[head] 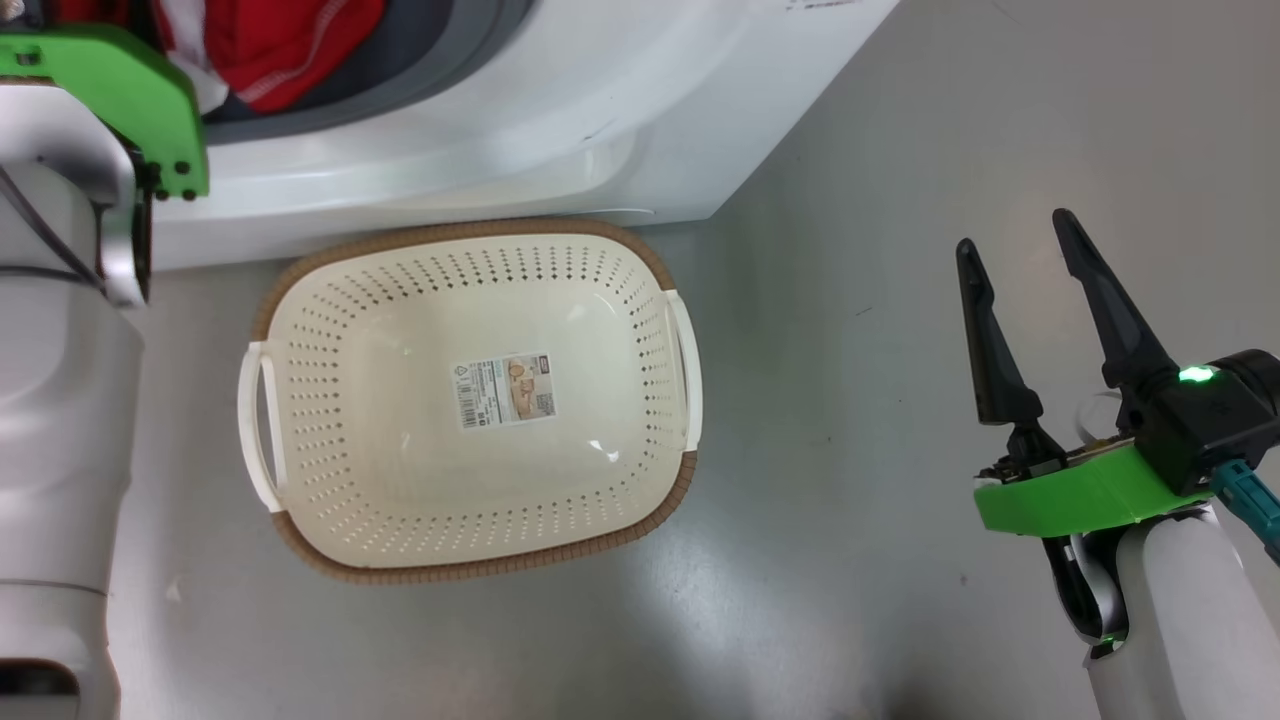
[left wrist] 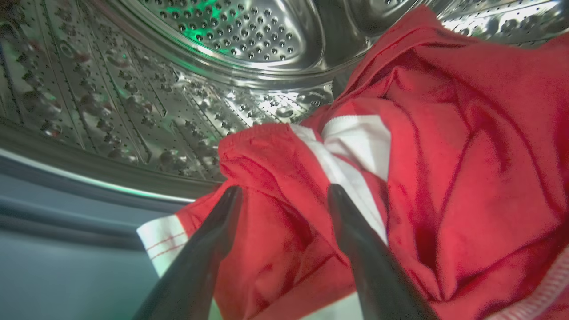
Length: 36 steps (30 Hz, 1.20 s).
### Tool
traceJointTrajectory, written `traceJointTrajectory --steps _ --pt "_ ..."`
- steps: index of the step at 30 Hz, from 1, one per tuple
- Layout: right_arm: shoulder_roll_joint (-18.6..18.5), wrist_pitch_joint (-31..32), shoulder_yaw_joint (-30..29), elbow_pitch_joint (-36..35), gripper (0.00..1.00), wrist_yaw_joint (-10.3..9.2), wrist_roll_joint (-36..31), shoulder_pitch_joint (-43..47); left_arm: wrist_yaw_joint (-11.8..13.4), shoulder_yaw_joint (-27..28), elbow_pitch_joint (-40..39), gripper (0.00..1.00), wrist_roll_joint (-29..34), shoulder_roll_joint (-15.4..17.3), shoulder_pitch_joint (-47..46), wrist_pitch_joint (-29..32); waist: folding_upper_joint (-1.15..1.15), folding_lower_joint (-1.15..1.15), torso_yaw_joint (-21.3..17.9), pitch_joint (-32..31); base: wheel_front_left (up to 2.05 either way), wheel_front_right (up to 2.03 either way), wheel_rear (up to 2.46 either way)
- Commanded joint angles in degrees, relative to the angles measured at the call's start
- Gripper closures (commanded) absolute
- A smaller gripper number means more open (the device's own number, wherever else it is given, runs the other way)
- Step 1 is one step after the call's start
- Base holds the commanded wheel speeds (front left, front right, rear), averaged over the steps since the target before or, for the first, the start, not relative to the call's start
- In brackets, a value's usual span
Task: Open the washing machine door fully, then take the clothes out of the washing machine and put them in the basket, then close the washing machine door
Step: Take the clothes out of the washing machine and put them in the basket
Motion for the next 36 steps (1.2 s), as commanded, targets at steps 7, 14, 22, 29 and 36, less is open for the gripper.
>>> traceJointTrajectory --steps 7,14,22,29,36 --pt "0.05 -0.36 2.35 -0.52 0.00 0.25 1.60 -0.24 -0.15 0.86 2.57 0.00 -0.50 3.43 -2.13 4.26 0.00 0.00 -0.65 0.17 0.00 0.00 0.00" --pt "0.06 -0.36 3.24 -0.24 0.00 0.25 2.57 -0.48 -0.20 0.04 4.67 0.53 -0.59 3.91 -2.93 6.23 0.00 0.00 -1.09 0.07 0.00 0.00 0.00" --pt "0.06 -0.36 3.67 -0.40 0.00 0.25 3.20 -0.59 -0.50 -0.78 5.05 1.00 -0.85 4.33 -2.98 5.89 0.00 0.00 -1.63 0.09 0.00 0.00 0.00" --pt "0.06 -0.36 3.48 -0.30 0.00 0.25 3.26 -0.43 0.10 -1.45 3.64 1.00 -0.85 4.34 -2.53 1.85 0.00 0.00 -1.32 -0.18 0.00 0.00 0.00" --pt "0.06 -0.36 3.51 -0.09 0.00 0.25 3.26 -0.39 0.27 -1.87 2.03 1.00 -1.08 4.38 -1.96 -1.72 0.00 0.00 -0.96 -0.88 0.00 0.00 0.00"
